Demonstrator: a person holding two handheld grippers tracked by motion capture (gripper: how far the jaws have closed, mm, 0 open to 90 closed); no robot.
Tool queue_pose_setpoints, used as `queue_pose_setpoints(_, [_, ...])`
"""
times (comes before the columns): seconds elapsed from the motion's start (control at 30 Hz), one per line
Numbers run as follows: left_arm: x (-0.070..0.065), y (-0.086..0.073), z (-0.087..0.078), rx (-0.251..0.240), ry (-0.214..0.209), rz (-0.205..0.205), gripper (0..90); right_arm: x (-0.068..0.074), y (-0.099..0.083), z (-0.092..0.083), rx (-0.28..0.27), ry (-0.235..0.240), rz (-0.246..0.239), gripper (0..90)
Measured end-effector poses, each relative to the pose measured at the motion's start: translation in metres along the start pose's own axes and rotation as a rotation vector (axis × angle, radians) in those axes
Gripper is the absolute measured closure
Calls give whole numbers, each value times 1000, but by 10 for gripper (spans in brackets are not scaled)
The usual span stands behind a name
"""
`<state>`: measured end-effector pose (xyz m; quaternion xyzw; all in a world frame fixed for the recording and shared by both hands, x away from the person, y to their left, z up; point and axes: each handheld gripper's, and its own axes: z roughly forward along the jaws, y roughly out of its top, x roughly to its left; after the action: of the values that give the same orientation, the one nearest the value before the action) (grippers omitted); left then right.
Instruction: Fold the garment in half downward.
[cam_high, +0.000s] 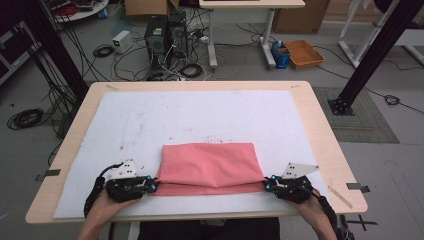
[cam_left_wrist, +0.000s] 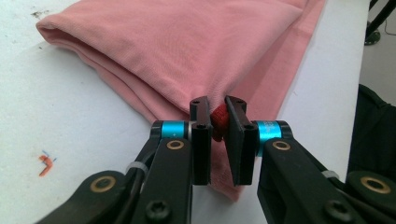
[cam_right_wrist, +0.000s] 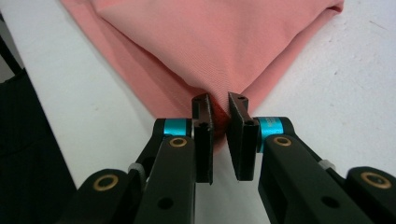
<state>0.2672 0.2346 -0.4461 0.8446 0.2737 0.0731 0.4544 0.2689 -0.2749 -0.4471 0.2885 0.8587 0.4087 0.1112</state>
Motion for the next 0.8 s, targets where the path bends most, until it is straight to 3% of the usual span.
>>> queue_pose_setpoints(0.3, [-6, -5, 0, 34, -28, 11, 809, 2, -5, -3, 10, 14, 1, 817])
queue_pose_setpoints(0.57, [-7, -7, -4, 31, -16, 9, 811, 5, -5, -6, 13, 30, -7, 818])
queue_pose_setpoints(0.67, [-8, -8, -4, 42, -40, 7, 806, 5, -6, -7, 13, 46, 2, 797])
queue_pose_setpoints(0.8, [-6, -6, -12, 14, -66, -8, 688, 3, -6, -14, -1, 56, 30, 700])
